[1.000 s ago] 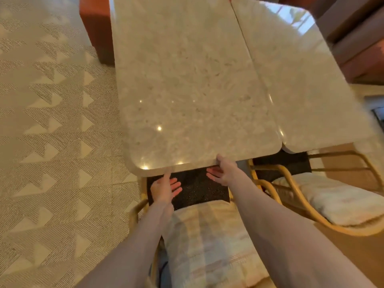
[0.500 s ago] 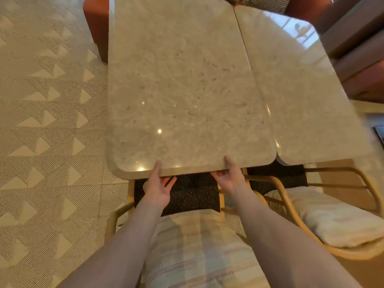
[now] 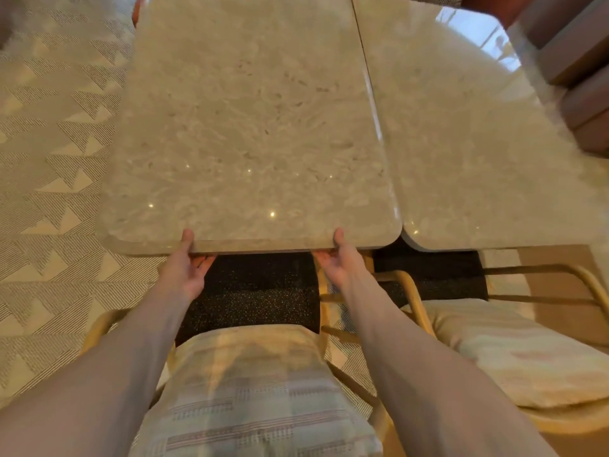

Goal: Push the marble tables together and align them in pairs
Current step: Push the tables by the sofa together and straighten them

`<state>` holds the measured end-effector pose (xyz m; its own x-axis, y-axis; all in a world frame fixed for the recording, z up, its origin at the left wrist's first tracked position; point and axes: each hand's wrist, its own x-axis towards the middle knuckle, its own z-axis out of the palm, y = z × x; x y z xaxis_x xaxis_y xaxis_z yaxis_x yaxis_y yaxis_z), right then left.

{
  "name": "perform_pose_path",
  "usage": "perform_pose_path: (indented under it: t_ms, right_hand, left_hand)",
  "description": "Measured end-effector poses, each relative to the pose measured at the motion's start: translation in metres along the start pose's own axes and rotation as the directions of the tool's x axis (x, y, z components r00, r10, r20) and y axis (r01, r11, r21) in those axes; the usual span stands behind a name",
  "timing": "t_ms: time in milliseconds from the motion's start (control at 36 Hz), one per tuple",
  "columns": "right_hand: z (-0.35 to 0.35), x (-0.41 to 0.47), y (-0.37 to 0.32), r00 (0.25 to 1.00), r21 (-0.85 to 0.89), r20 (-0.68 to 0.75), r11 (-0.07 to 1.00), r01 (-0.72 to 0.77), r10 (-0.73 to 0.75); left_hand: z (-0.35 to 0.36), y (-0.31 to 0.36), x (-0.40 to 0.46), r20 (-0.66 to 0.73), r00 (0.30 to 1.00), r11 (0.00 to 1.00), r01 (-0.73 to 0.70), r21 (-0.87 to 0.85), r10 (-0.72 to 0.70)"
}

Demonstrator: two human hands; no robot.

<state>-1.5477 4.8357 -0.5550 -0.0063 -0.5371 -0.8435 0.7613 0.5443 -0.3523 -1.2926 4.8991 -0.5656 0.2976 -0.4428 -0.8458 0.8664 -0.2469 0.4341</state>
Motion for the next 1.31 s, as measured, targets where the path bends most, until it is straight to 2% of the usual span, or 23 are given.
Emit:
perform_pose_path:
  t_ms: [194,444,611,750,806,861,972,1056,1194,1306]
  right_hand:
    - [-0.006,0.004,0.002,0.998,-0.01,-0.056,0.999,0.043,-0.043]
    - [-0.01,0.006,0.0,0.996,0.014,-0.087,1.0,0.004,-0.003]
    - [-0.002,-0.001,-0.001,0.996,0.001,-0.091,1.0,-0.012,0.012]
    - [0.001,-0.016,-0.007,0.989,-0.212,-0.151,0.977,-0.033,0.001]
    - [0.006,-0.029,-0.002,0.979,-0.343,-0.196,0.939,-0.012,-0.059]
    - [0.016,-0.044,0.005,0.967,-0.446,-0.212,0.894,0.036,-0.145]
    - [0.056,-0.089,0.037,0.974,-0.578,-0.068,0.804,0.138,-0.216]
    - [0.096,-0.132,0.08,0.962,-0.57,0.108,0.777,0.265,-0.25]
    - [0.151,-0.214,0.186,0.89,-0.577,0.428,0.71,0.404,-0.158]
    - [0.191,-0.28,0.274,0.795,-0.638,0.606,0.579,0.507,-0.027]
  left_hand:
    - [0.001,-0.005,-0.017,0.001,1.0,1.0,0.003,-0.009,-0.003]
    - [0.0,-0.007,-0.016,-0.036,0.999,0.999,0.026,-0.02,-0.027]
    - [0.008,-0.003,-0.024,-0.013,0.997,0.995,0.079,-0.055,-0.08]
    - [0.006,0.009,-0.034,0.013,0.985,0.981,0.168,0.095,-0.17]
    - [-0.001,0.019,-0.047,0.037,0.979,0.974,0.194,0.12,-0.2]
    - [-0.009,0.027,-0.063,0.063,0.983,0.974,0.159,0.162,-0.172]
    - [-0.023,0.061,-0.106,0.13,0.991,0.967,-0.058,0.249,0.026]
    - [-0.048,0.098,-0.151,0.226,0.958,0.93,-0.239,0.279,0.178]
    - [-0.144,0.17,-0.226,0.355,0.847,0.793,-0.511,0.333,0.397]
    - [-0.238,0.247,-0.279,0.289,0.745,0.664,-0.667,0.338,0.601]
